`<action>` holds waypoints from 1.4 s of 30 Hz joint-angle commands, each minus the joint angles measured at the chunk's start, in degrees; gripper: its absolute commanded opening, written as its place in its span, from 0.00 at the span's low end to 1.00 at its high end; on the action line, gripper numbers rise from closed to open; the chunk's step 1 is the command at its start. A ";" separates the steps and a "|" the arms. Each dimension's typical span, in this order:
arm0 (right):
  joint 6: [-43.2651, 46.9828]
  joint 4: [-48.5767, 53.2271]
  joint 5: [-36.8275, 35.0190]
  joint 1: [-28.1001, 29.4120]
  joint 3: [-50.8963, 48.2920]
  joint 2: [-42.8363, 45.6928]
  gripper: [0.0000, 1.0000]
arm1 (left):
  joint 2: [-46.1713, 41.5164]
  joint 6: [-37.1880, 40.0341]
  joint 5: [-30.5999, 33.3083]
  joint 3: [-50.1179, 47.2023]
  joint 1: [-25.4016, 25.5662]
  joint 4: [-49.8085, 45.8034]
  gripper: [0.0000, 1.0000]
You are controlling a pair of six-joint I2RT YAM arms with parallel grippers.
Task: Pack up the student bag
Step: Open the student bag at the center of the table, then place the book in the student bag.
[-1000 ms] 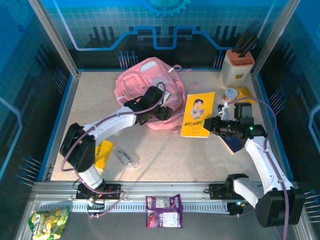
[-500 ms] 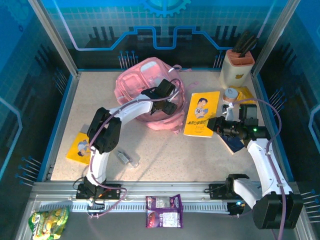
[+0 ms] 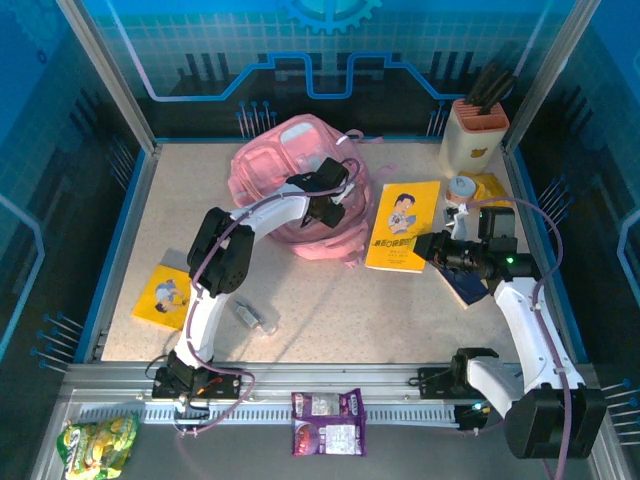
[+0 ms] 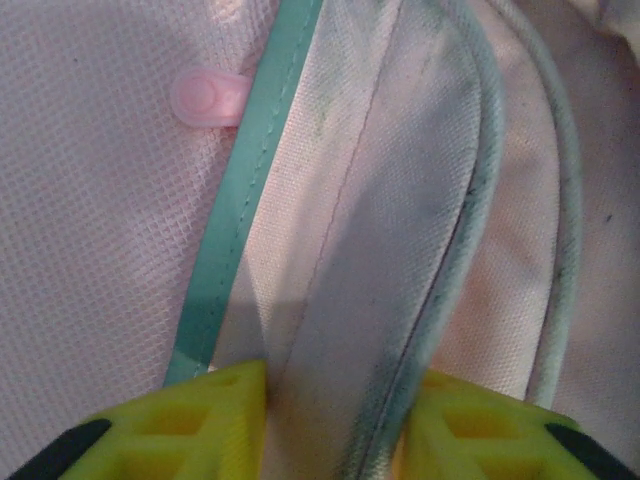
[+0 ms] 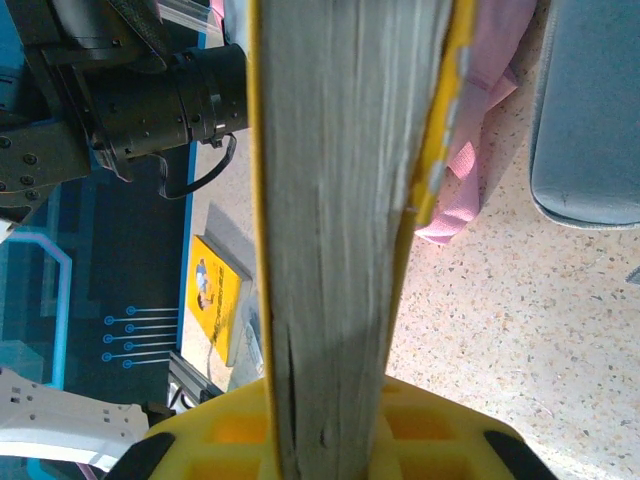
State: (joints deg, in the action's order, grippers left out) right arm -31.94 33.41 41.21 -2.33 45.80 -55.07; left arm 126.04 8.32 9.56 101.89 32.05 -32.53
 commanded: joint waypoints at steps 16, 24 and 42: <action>0.06 4.58 4.22 -0.76 -0.87 3.15 0.00 | -19.61 4.13 -0.18 -6.68 -0.77 -4.56 0.00; -6.72 -3.25 6.88 5.18 -5.71 2.93 0.00 | -24.26 9.23 -1.84 -4.58 -0.87 -5.75 0.00; -17.84 -37.35 -0.67 27.63 -9.84 -19.01 0.00 | -32.89 12.67 -10.73 -4.78 -0.85 0.75 0.00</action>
State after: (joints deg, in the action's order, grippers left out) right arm -48.73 7.35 39.51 25.10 34.11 -72.29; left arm 98.39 18.63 3.55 95.98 31.22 -39.09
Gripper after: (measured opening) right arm 0.159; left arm 0.080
